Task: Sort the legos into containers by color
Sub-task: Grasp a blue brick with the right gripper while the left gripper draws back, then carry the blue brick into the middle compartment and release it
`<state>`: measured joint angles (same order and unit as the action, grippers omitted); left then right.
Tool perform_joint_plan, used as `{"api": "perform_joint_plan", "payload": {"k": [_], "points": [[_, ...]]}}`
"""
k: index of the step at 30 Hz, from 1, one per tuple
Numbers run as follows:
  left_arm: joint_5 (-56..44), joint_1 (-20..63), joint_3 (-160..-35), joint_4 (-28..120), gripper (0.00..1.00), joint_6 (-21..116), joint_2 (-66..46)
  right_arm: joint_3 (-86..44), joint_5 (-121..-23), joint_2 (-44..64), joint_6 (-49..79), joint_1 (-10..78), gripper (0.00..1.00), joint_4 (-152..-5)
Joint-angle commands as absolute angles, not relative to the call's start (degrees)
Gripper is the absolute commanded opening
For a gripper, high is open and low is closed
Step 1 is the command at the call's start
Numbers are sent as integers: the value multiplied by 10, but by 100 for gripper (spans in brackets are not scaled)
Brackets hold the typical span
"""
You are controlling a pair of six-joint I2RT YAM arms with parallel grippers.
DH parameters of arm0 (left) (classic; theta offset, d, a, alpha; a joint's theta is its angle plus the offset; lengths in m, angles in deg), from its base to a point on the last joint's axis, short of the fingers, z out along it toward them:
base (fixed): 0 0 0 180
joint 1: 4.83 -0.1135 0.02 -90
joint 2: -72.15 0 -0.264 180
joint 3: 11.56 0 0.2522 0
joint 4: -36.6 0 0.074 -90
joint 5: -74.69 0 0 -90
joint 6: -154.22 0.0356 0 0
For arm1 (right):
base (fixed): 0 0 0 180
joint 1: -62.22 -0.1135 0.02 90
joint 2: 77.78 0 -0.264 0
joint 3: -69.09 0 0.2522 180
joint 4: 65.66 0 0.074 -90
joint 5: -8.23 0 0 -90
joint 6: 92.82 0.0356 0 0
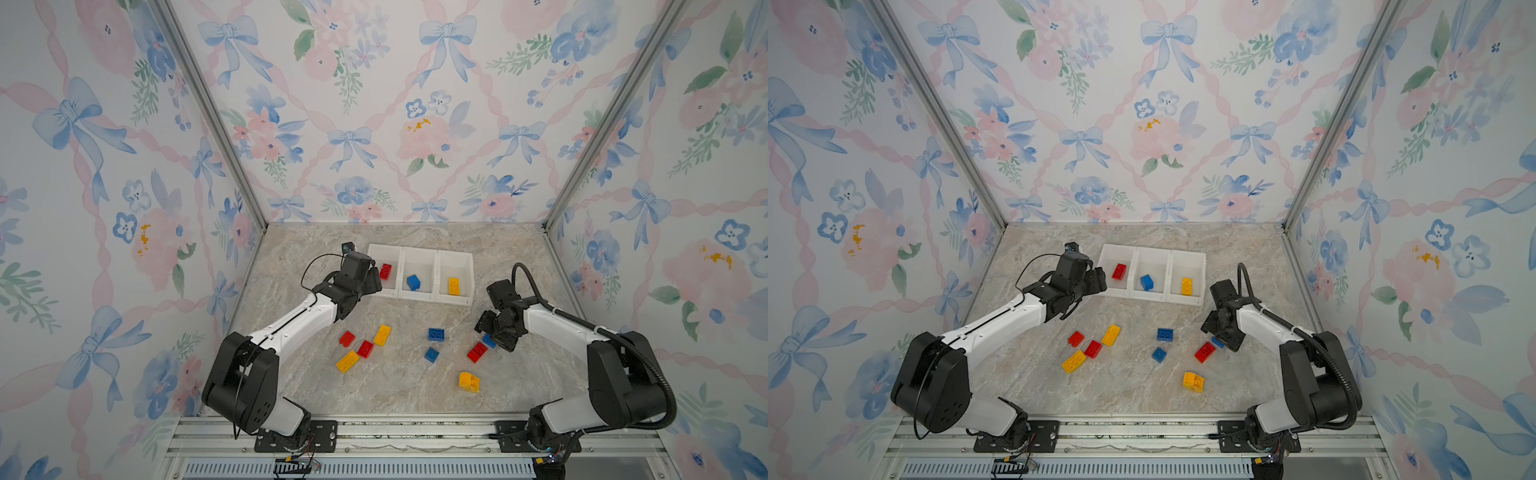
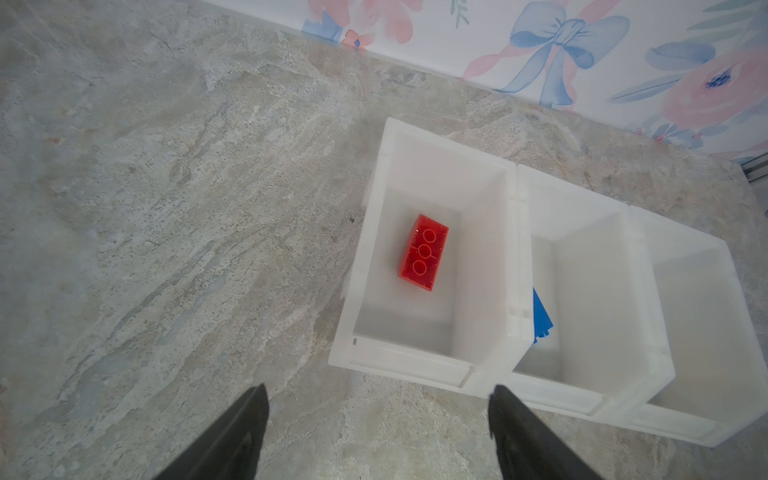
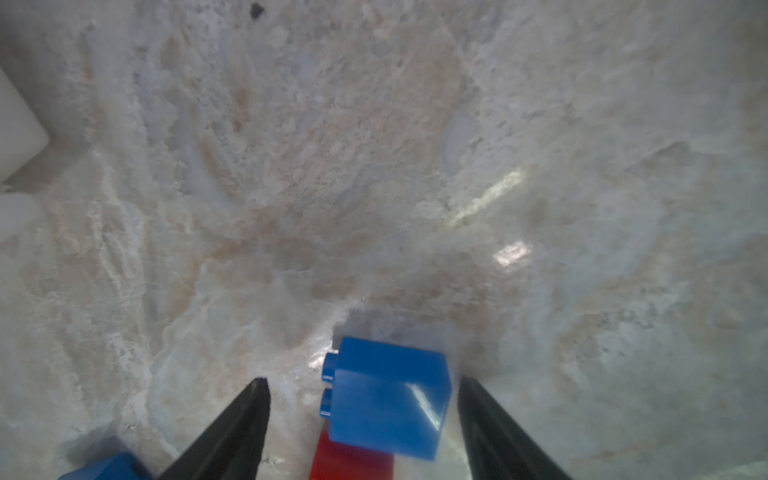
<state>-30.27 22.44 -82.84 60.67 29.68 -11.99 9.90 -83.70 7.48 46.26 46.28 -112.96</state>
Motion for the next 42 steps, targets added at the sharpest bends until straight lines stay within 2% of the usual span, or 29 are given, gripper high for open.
{"api": "perform_joint_plan", "payload": {"k": [1, 10, 15, 21, 32, 42], "points": [[-299, 218, -821, 602, 86, 293, -104, 96, -837, 89, 465, 472, 73, -1128], [-299, 213, -821, 602, 86, 292, -103, 88, -834, 110, 461, 473, 65, -1125], [-302, 213, -821, 602, 87, 290, -102, 83, -827, 119, 455, 474, 50, -1126], [-303, 212, -818, 602, 87, 286, -99, 77, -825, 122, 449, 474, 41, -1129], [-306, 212, -812, 602, 88, 284, -91, 36, -836, 91, 425, 460, 38, -1163], [-309, 213, -793, 601, 88, 277, -79, -46, -848, 82, 400, 408, 38, -1183]]}}
